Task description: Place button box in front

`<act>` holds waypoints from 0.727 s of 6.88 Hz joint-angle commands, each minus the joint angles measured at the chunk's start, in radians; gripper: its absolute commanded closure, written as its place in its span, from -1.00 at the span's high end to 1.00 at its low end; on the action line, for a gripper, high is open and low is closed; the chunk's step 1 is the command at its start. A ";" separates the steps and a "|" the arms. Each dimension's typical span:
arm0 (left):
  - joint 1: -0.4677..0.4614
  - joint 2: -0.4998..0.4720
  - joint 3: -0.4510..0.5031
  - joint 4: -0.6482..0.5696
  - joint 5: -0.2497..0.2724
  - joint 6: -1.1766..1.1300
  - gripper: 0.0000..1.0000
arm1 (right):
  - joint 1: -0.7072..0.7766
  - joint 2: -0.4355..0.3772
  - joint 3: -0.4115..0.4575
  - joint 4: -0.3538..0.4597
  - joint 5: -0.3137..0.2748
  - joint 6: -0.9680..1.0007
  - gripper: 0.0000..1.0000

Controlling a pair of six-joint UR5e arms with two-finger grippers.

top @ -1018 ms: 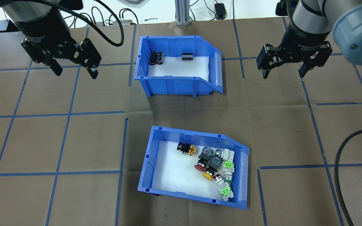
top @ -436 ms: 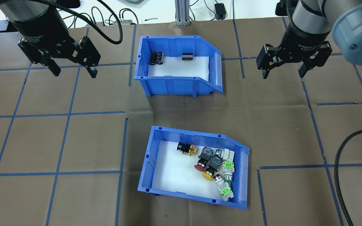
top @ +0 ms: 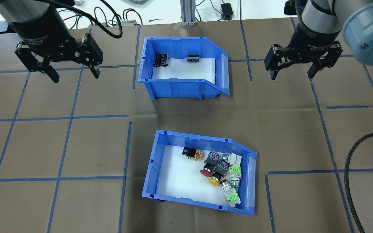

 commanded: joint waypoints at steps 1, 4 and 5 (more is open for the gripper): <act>-0.008 0.028 -0.032 -0.002 0.003 -0.246 1.00 | 0.001 0.017 -0.006 -0.009 0.001 -0.001 1.00; -0.013 0.131 -0.151 -0.006 -0.020 -0.575 1.00 | 0.015 0.077 -0.082 -0.021 0.002 -0.138 1.00; -0.013 0.169 -0.197 -0.003 -0.078 -0.691 1.00 | 0.016 0.120 -0.128 -0.013 0.001 -0.202 1.00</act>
